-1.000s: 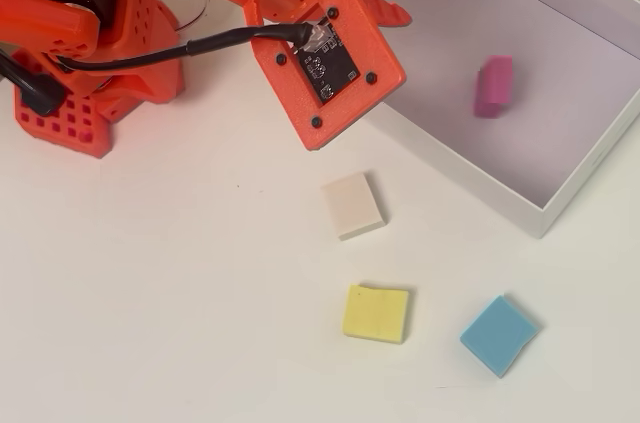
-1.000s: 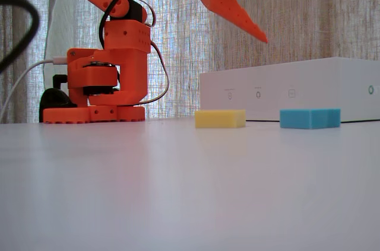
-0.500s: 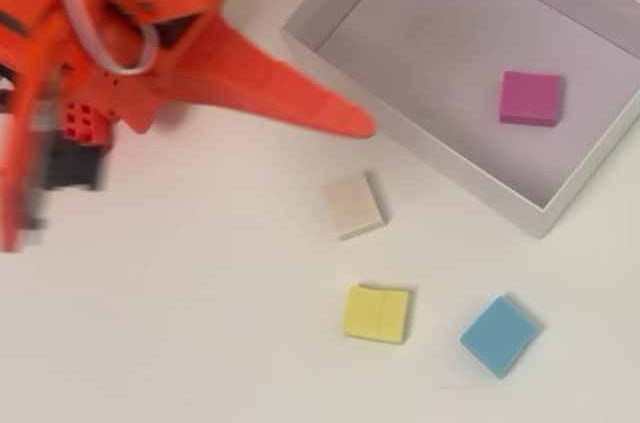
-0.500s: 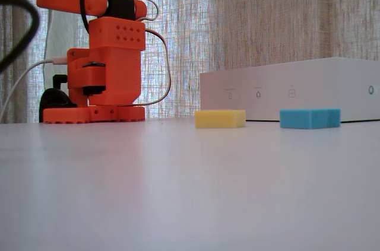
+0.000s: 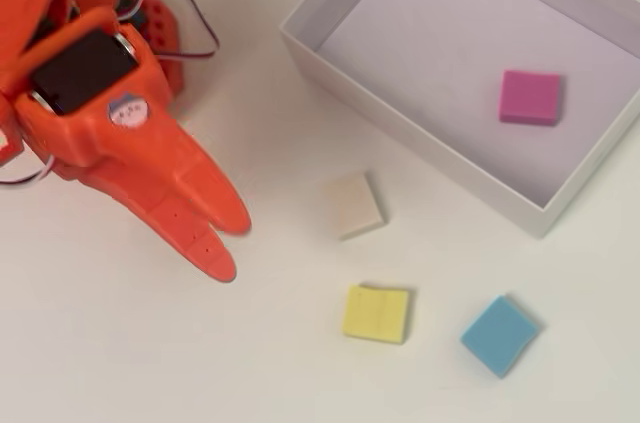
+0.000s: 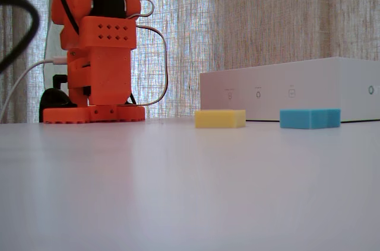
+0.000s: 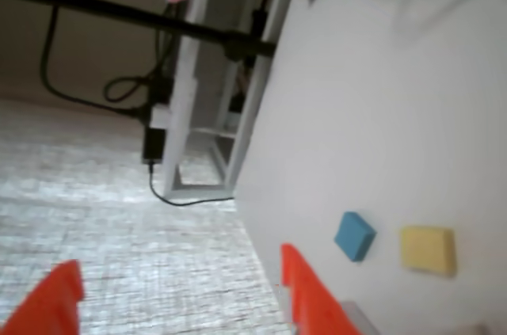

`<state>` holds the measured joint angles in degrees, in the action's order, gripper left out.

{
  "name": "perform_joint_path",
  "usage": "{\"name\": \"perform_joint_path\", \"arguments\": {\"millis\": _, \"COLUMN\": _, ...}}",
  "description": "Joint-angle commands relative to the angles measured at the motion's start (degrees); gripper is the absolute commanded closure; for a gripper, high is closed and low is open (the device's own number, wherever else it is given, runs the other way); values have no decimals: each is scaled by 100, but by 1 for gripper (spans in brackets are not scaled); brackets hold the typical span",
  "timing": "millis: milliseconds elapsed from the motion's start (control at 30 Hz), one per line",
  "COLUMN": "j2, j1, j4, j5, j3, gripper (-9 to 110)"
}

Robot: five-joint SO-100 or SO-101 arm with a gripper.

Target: Grasp the pink cuboid and put it in the bin.

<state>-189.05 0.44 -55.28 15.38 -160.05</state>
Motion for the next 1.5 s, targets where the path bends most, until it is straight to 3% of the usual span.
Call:
{"name": "perform_joint_path", "arguments": {"millis": 0, "j2": -53, "j1": 132, "j4": -334, "j5": -229, "j3": -105, "gripper": 72}}
{"name": "perform_joint_path", "arguments": {"millis": 67, "j2": -53, "j1": 185, "j4": -483, "j5": -334, "j3": -272, "gripper": 73}}
{"name": "perform_joint_path", "arguments": {"millis": 267, "j2": -53, "j1": 229, "j4": -976, "j5": -492, "j3": -633, "gripper": 92}}
{"name": "perform_joint_path", "arguments": {"millis": 467, "j2": -53, "j1": 264, "j4": -1239, "j5": -501, "j3": -773, "gripper": 104}}
{"name": "perform_joint_path", "arguments": {"millis": 733, "j2": -53, "j1": 264, "j4": -1389, "j5": -448, "j3": -1037, "gripper": 110}}
{"name": "perform_joint_path", "arguments": {"millis": 1467, "j2": -53, "j1": 352, "j4": -1468, "j5": -545, "j3": -1028, "gripper": 110}}
